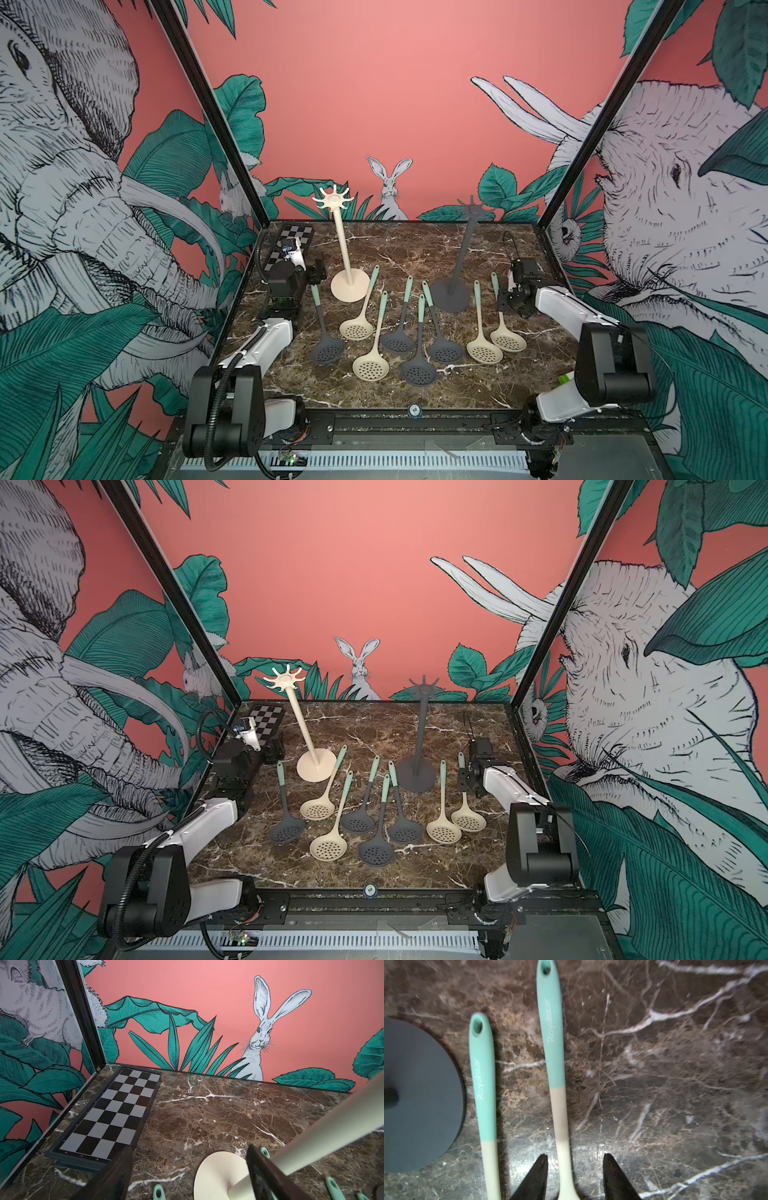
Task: Hang the skimmer on the kitchen utensil rack
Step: Pick up the skimmer from the center of the board.
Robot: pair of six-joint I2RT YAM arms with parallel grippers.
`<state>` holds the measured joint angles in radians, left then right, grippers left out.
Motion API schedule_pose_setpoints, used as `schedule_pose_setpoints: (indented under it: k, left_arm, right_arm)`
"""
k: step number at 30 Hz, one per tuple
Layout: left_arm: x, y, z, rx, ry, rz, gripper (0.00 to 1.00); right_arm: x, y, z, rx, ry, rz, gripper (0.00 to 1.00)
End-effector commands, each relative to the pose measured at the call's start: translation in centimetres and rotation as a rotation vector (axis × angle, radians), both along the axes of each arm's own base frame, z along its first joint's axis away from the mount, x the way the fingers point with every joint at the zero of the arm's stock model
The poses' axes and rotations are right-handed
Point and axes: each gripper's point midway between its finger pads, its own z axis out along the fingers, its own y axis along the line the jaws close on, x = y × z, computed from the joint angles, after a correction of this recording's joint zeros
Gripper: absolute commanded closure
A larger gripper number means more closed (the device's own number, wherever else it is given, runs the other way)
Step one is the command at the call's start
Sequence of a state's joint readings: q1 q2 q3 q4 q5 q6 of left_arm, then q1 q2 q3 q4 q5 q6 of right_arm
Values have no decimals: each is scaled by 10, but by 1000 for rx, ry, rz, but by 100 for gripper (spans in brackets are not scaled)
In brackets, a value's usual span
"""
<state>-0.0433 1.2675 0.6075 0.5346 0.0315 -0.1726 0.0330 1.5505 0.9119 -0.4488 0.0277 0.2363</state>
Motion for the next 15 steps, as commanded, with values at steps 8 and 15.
schedule_pose_setpoints:
  k: [8, 15]
  left_arm:
    - [4, -7, 10, -44, -27, -29, 14]
    - [3, -6, 12, -37, -32, -26, 14]
  right_arm:
    - [3, 9, -22, 44, 66, 2, 64]
    - [6, 8, -29, 38, 99, -4, 71]
